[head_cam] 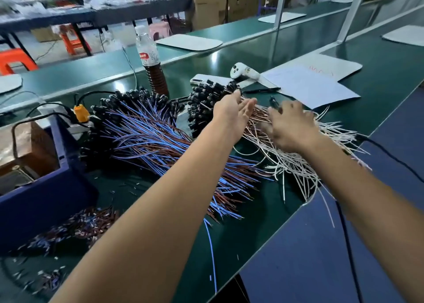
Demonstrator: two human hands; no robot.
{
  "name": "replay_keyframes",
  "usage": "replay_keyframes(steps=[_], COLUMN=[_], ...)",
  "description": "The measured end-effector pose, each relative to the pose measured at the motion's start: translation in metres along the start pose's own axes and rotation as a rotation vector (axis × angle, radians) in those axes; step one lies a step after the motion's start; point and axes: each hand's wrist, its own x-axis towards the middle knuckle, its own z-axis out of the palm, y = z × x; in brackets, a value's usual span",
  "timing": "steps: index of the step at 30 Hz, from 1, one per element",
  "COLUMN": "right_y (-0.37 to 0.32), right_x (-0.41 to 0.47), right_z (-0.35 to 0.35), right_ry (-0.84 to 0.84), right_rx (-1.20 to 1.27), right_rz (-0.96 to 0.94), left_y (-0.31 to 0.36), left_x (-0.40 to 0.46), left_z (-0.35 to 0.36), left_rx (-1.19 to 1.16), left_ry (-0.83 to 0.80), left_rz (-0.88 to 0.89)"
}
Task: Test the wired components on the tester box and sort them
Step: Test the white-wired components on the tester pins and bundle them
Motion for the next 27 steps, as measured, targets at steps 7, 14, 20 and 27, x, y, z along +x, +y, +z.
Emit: replay_keyframes(steps=[7,14,20,27], right_y=[-0.004,-0.073,-0.208,-0.367], right_x=[0.007,-0.023,-0.116,-0.219], right_z=[0.017,-0.016,-0.038,-0.018], right_ry=[-0.067,0.372,0.329,-0.010], right_rx=[0.024,0.299,0.544,0.544], right_rz=[0.035,-0.003,-0.489,-0.866], left_y=[-0.005,0.020,0.057,0.102], left_x=[-0.021,-0.088,-0.150,-0.246], left_z=[-0.025,-0.070,-0.176,-0.339], left_rx=[-0.046,-0.131,0.062,0.457], left_ry=[-0.070,-0.069,0.201,0.660], left_rz=[-0.072,0.104,0.334,0.405])
